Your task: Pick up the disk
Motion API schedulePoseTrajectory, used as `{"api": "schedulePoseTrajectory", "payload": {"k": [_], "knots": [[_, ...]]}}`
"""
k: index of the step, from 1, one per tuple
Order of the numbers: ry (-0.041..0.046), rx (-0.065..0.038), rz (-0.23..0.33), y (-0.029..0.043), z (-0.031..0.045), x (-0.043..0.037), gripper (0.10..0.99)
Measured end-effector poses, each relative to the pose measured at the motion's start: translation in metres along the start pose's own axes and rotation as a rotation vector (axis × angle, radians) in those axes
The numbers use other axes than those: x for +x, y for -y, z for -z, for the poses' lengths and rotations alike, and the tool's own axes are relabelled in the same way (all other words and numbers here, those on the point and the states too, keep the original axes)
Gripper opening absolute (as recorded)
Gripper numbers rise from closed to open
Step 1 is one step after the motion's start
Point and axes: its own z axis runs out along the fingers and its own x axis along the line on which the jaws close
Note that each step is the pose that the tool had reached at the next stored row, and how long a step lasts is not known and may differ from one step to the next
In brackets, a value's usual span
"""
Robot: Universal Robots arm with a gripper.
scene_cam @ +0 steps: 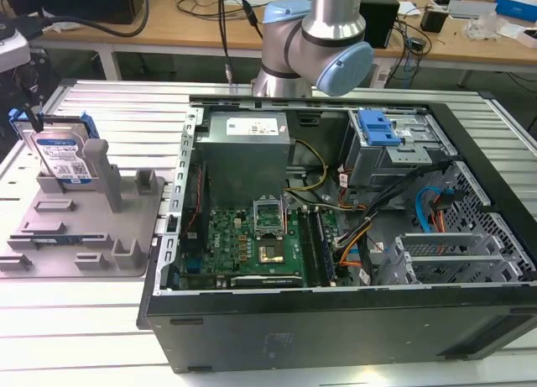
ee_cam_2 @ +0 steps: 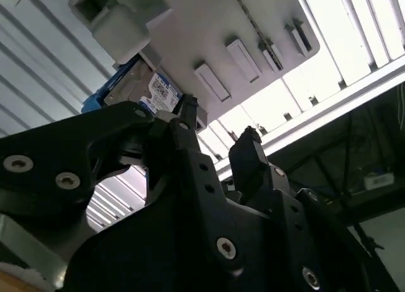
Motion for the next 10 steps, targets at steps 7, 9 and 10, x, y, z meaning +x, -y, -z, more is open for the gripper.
{"api": "schedulePoseTrajectory", "payload": {"k": [7,9,10], "knots": [[-0.0056,0.0,0.147,0.0,0.0,0.0,0.482],[-0.0074,0.0,0.196,0.0,0.0,0.0,0.482],[-0.0088,0.0,0.234,0.0,-0.0001,0.0,0.482]]}}
